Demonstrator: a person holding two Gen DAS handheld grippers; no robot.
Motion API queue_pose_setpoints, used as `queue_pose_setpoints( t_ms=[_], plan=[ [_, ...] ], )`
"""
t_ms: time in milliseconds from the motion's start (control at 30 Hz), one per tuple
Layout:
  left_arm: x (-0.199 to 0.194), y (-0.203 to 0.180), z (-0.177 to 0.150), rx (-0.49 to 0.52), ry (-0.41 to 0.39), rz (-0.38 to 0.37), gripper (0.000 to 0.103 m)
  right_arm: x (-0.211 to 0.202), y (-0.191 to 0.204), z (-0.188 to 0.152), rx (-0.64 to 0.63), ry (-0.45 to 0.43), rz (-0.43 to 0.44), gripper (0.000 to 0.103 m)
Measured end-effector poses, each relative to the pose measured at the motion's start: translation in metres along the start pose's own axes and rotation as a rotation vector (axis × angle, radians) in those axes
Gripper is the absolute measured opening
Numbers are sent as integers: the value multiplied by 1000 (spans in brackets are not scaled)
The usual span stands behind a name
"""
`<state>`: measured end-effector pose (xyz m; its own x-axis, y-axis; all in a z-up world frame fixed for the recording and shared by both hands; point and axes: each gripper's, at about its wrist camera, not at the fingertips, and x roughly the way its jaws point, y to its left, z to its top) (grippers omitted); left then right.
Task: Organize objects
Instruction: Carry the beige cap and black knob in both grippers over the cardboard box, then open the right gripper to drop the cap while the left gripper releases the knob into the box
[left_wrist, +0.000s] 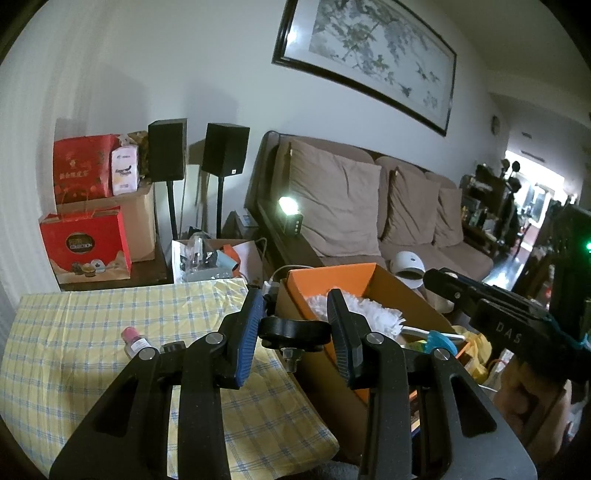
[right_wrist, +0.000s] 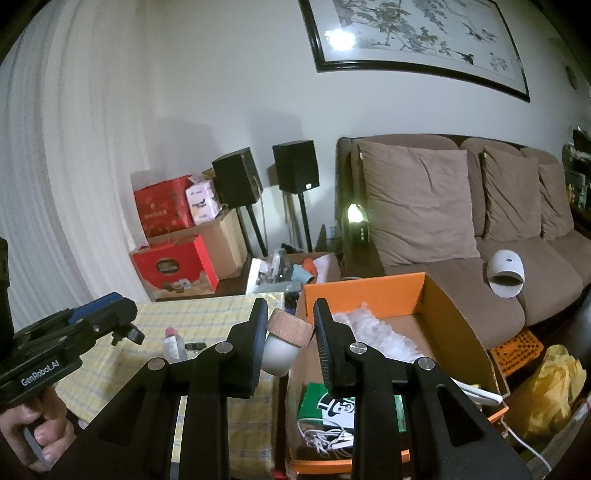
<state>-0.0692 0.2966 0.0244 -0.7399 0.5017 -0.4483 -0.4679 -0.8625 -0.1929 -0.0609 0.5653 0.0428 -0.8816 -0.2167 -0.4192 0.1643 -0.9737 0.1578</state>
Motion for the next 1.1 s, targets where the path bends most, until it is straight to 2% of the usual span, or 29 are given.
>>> queue_pose_setpoints(
  t_ms=[633,1100],
  plan=[
    [5,-14,0,13,21,-25,33,-8,-23,3,31,-13,-40,25],
    [14,-20,-3,34,68,-28,33,-13,-38,6,50,-23,-64,25]
  ],
)
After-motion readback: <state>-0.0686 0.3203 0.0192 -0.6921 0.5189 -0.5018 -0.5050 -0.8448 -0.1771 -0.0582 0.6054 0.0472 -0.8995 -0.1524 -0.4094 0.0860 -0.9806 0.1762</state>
